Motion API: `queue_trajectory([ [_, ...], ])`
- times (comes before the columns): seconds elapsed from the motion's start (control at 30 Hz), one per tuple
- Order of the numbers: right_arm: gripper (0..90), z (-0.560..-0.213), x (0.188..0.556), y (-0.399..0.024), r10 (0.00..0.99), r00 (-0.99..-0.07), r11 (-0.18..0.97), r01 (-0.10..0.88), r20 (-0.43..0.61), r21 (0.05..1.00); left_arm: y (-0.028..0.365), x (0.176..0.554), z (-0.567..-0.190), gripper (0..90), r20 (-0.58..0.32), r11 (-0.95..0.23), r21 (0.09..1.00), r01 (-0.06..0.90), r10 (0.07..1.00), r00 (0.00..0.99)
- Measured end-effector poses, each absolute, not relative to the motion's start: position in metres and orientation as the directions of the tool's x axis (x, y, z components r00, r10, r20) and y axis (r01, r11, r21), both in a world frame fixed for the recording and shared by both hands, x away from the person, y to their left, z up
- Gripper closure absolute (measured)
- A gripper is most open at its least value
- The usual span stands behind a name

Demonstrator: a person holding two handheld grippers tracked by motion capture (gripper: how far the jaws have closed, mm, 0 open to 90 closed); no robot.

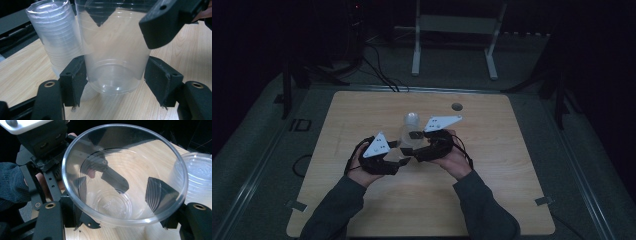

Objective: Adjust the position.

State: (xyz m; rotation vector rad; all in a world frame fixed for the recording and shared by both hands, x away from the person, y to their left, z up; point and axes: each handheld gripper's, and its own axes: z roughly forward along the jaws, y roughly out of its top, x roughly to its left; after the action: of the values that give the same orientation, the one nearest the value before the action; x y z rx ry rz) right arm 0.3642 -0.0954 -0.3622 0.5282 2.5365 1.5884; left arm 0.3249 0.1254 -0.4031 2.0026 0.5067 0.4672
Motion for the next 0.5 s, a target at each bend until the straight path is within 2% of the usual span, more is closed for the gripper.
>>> queue_trajectory([
  [0.2,33.1,-0.3629,0.3641,-0.0937,0.333,-0.939,0.401,0.228,0.090,0.887,0.1263,0.3249,-0.4038,39.6,0.105,-0.427,0.890,0.158,0.529,0.842],
  [0.5,23.8,-0.3619,0.3620,-0.0948,0.301,-0.948,0.355,0.216,0.108,0.910,0.1268,0.3236,-0.4035,40.7,0.082,-0.389,0.909,0.152,0.522,0.849],
])
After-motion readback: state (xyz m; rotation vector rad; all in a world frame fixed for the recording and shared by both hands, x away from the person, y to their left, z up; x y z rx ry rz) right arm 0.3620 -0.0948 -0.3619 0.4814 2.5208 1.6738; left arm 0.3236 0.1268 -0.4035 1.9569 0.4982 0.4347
